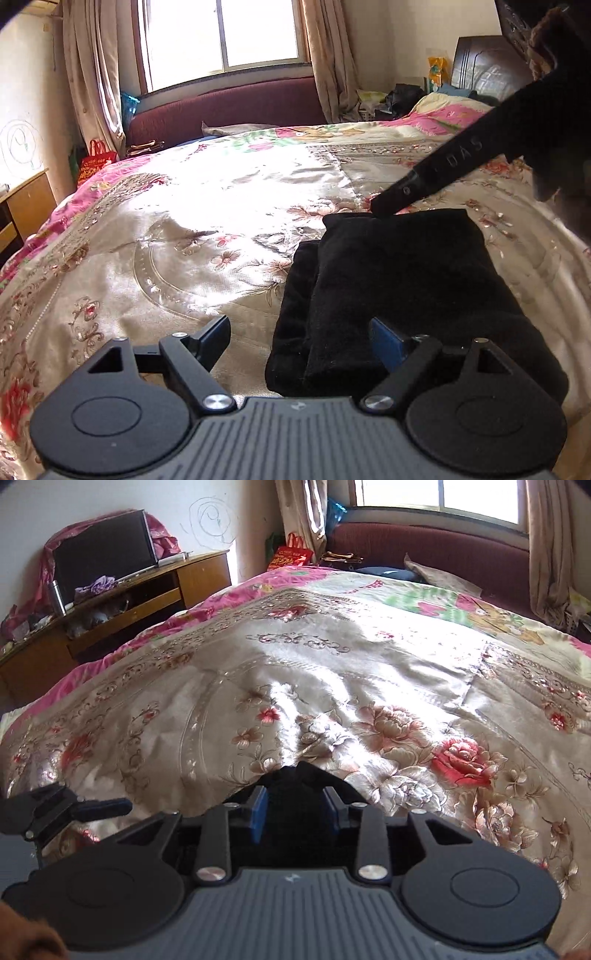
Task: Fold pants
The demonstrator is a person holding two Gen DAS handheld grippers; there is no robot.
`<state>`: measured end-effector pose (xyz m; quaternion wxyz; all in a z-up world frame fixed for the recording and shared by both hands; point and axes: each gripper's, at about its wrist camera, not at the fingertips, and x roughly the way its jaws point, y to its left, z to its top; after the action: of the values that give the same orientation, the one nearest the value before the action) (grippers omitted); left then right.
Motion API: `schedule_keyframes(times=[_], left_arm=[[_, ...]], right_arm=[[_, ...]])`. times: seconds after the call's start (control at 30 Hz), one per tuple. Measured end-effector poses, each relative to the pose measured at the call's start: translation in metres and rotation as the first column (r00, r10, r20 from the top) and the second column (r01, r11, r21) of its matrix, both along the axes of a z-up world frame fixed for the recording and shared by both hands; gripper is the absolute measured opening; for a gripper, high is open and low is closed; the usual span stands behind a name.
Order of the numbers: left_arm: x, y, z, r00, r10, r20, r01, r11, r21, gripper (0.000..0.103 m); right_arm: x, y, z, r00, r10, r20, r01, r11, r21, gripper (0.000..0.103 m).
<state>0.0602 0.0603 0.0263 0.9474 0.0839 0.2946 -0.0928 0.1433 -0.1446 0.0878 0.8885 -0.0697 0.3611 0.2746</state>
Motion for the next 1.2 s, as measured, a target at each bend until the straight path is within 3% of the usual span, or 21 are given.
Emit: schedule_keyframes(times=[0.1, 0.17, 0.3, 0.47, 0.6, 0.67, 0.73, 0.8, 0.9, 1.07, 1.2], left_arm=[[0.013, 0.003, -0.006, 0.999, 0.014, -0.034, -0.014, 1.0, -0.012, 0.099], [0.02, 0.006, -0.01, 0.998, 0.039, -0.052, -0.04, 0.999, -0.013, 0.099], [0.03, 0.001, -0.011, 0.997, 0.049, -0.055, -0.047, 0.998, 0.035, 0.099], [0.013, 0.0, 0.009, 0.999, 0.042, -0.006, -0.042, 0.998, 0.049, 0.099], [0.005, 0.001, 0.025, 0.997, 0.065, 0.033, -0.066, 0.997, 0.036, 0.099], [0.018, -0.008, 0.019, 0.998, 0.065, 0.024, -0.067, 0.993, 0.096, 0.099], [0.036, -0.017, -0.002, 0.997, 0.077, 0.006, -0.076, 0.973, 0.216, 0.099], [0.052, -0.011, -0.02, 0.994, 0.093, -0.057, -0.078, 0.974, 0.214, 0.103], [0.056, -0.002, -0.012, 0.993, 0.097, -0.068, -0.084, 0.981, 0.177, 0.103], [0.041, -0.001, 0.009, 0.998, 0.069, -0.009, -0.067, 0.985, 0.159, 0.103], [0.03, 0.003, 0.023, 0.997, 0.069, 0.037, -0.073, 0.991, 0.113, 0.103]], right_arm=[[0.007, 0.008, -0.029, 0.999, -0.009, -0.046, 0.008, 0.999, -0.033, 0.033], [0.025, 0.01, -0.053, 0.995, -0.06, -0.074, 0.055, 0.997, -0.057, 0.027], [0.05, 0.01, -0.081, 0.987, -0.153, -0.057, 0.148, 0.986, -0.082, 0.027], [0.032, -0.017, -0.054, 0.971, -0.228, -0.075, 0.231, 0.973, 0.028, 0.028], [-0.019, -0.042, -0.028, 0.966, -0.256, -0.029, 0.257, 0.958, 0.129, 0.034], [-0.036, -0.045, -0.028, 0.967, -0.255, -0.015, 0.255, 0.96, 0.112, 0.033], [-0.046, -0.047, -0.034, 0.96, -0.28, -0.007, 0.279, 0.956, 0.088, 0.033], [-0.051, -0.059, -0.043, 0.941, -0.335, -0.047, 0.338, 0.935, 0.109, 0.033], [-0.058, -0.083, -0.056, 0.905, -0.405, -0.127, 0.422, 0.894, 0.152, 0.033], [-0.071, -0.115, -0.077, 0.855, -0.459, -0.24, 0.511, 0.826, 0.238, 0.046], [-0.069, -0.125, -0.089, 0.834, -0.449, -0.321, 0.541, 0.779, 0.317, 0.046]])
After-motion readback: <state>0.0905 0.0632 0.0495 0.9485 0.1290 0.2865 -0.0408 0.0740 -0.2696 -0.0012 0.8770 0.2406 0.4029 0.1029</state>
